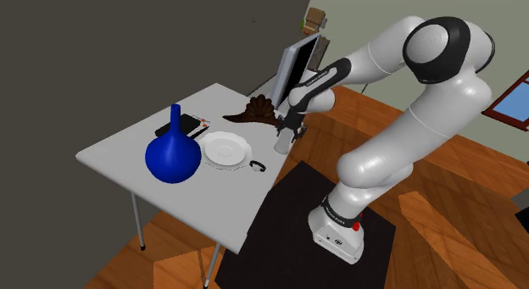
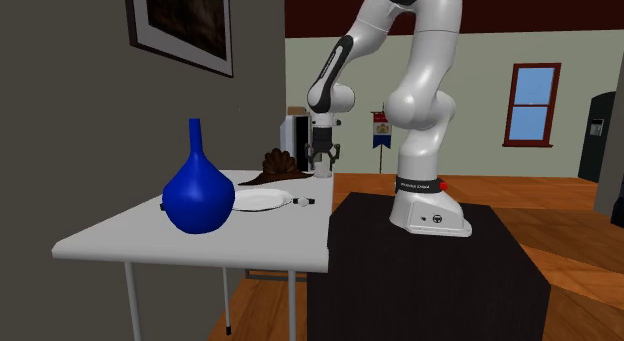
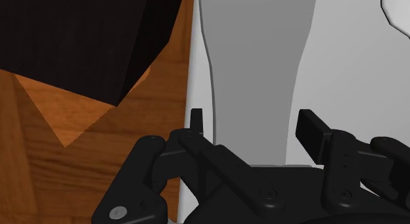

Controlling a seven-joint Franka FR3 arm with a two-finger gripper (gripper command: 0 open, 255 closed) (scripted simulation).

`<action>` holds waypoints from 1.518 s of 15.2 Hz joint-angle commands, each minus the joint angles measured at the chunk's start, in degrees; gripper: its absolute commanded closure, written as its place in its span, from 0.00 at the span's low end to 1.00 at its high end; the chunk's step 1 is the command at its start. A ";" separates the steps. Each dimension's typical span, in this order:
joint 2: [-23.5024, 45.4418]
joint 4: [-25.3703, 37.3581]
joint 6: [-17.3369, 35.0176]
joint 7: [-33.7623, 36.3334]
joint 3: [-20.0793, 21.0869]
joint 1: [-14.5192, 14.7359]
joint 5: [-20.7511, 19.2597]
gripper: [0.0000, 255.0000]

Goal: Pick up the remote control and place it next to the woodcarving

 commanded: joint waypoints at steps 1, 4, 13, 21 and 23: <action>1.71 -0.31 2.07 -0.02 0.00 -0.04 -0.07 1.00; 4.47 -0.50 5.02 0.04 0.03 -0.08 -0.20 1.00; 12.64 -0.29 12.97 0.39 -0.07 -0.10 -0.87 1.00; 12.64 -0.28 12.97 0.39 -0.07 -0.09 -0.87 0.00; 12.64 -0.29 12.97 0.39 -0.07 -0.09 -0.87 0.00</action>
